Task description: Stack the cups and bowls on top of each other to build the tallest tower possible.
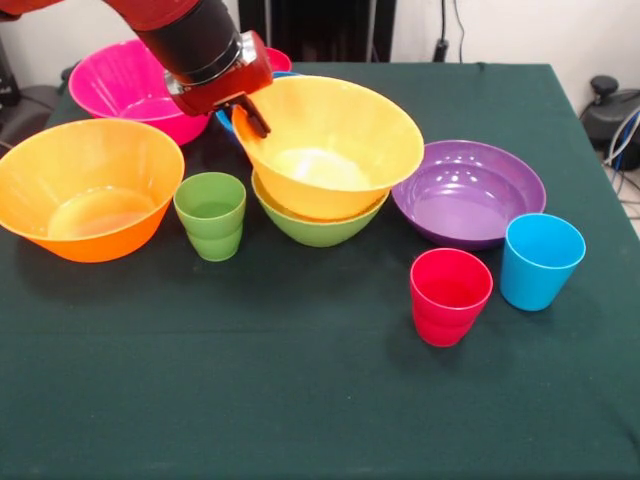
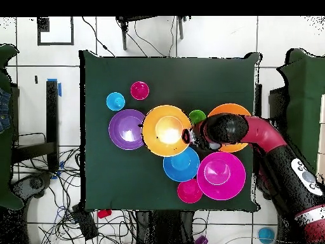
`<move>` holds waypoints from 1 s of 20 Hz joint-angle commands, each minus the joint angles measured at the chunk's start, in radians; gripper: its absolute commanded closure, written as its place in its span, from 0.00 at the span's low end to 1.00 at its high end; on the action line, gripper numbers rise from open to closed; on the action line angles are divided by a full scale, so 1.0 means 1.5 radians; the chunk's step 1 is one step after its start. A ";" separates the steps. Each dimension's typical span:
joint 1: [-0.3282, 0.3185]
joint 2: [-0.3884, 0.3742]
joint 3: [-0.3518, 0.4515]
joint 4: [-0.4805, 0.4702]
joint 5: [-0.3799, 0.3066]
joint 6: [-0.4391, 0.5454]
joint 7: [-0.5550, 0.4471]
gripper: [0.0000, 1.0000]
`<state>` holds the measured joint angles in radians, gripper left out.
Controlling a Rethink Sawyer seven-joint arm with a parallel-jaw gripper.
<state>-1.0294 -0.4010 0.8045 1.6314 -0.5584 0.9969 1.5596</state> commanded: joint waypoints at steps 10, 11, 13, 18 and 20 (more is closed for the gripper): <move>-0.007 0.072 0.079 -0.010 -0.028 0.004 -0.243 0.00; -0.006 0.071 0.082 -0.014 -0.033 0.006 -0.249 0.00; -0.005 0.065 0.084 -0.020 -0.037 0.011 -0.244 0.00; 0.001 0.061 0.073 -0.037 -0.041 0.021 -0.227 0.00; 0.003 0.058 0.073 -0.041 -0.042 0.025 -0.229 0.00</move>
<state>-1.0610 -0.3318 0.8953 1.6308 -0.5588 0.9971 1.5405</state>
